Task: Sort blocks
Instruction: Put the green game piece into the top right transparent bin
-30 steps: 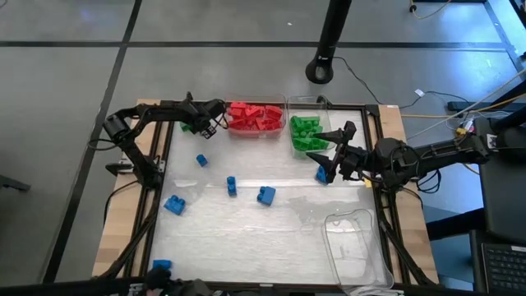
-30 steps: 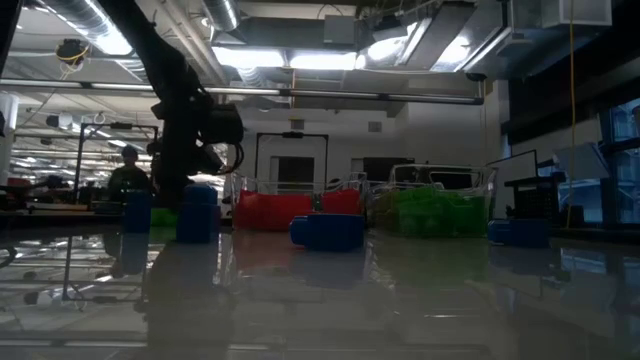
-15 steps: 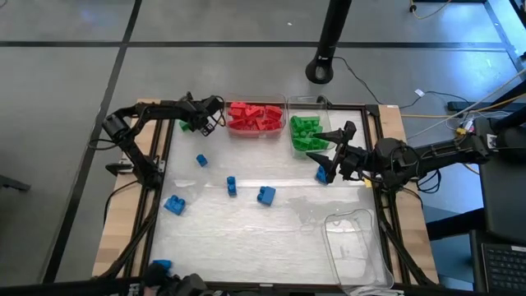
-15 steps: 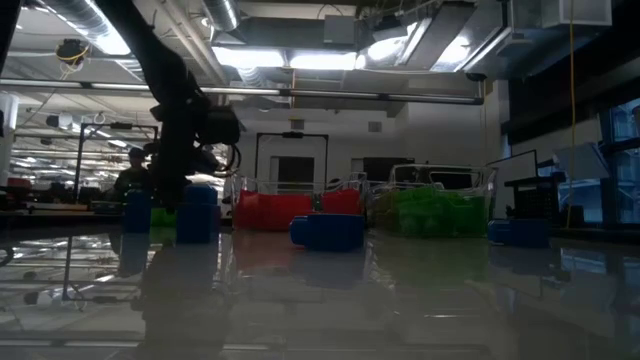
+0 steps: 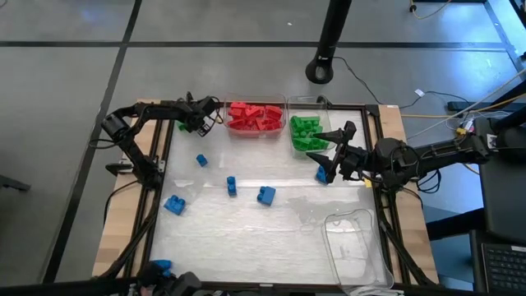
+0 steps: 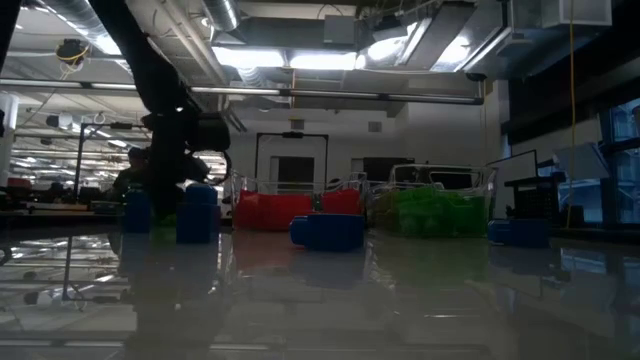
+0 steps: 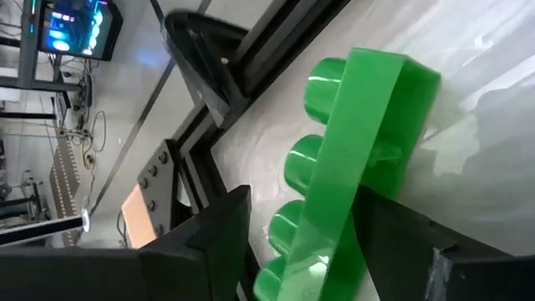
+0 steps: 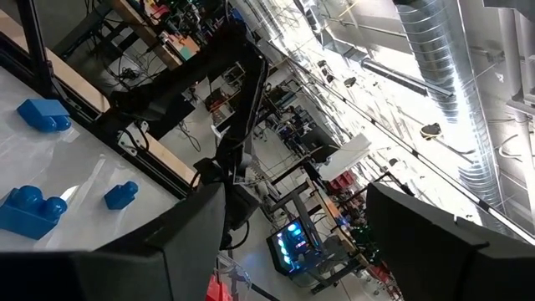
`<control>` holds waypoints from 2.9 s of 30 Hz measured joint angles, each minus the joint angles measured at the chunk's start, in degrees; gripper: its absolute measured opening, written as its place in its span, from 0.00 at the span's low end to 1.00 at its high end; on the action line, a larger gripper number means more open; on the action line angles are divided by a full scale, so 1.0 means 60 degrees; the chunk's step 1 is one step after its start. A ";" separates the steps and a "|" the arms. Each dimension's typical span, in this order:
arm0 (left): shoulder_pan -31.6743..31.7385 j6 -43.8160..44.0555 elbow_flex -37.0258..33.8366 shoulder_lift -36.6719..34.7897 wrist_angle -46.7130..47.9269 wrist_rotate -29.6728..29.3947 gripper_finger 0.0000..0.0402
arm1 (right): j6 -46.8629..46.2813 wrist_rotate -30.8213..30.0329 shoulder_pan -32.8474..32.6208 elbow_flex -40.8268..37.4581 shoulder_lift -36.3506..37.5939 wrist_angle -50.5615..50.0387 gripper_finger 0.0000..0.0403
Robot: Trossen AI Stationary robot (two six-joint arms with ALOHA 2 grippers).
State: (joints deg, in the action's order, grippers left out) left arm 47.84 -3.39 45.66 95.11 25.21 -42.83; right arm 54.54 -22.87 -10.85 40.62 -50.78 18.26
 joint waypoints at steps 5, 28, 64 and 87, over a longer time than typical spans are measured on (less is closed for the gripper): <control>-0.0019 -0.0203 -0.0185 0.0004 -0.0443 -0.0332 0.42 | 0.0000 0.0000 0.0000 0.0000 0.0000 0.0015 0.72; -0.0446 -0.1188 -0.0172 -0.0341 0.0370 -0.0291 0.00 | 0.0001 -0.0002 0.0000 0.0000 0.0000 -0.0036 0.72; -0.5154 0.0198 0.0785 -0.4359 -0.3663 0.4044 0.00 | 0.0002 -0.0004 0.0000 0.0000 0.0004 0.0208 0.72; -0.5779 -0.0846 0.5905 0.2900 -0.7332 0.4899 0.03 | 0.0215 -0.0004 0.0000 0.0000 0.0004 0.0025 0.72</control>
State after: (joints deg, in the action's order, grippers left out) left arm 13.16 -8.47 81.09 112.51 -18.78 -13.43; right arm 55.83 -22.90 -10.85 40.62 -50.76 18.41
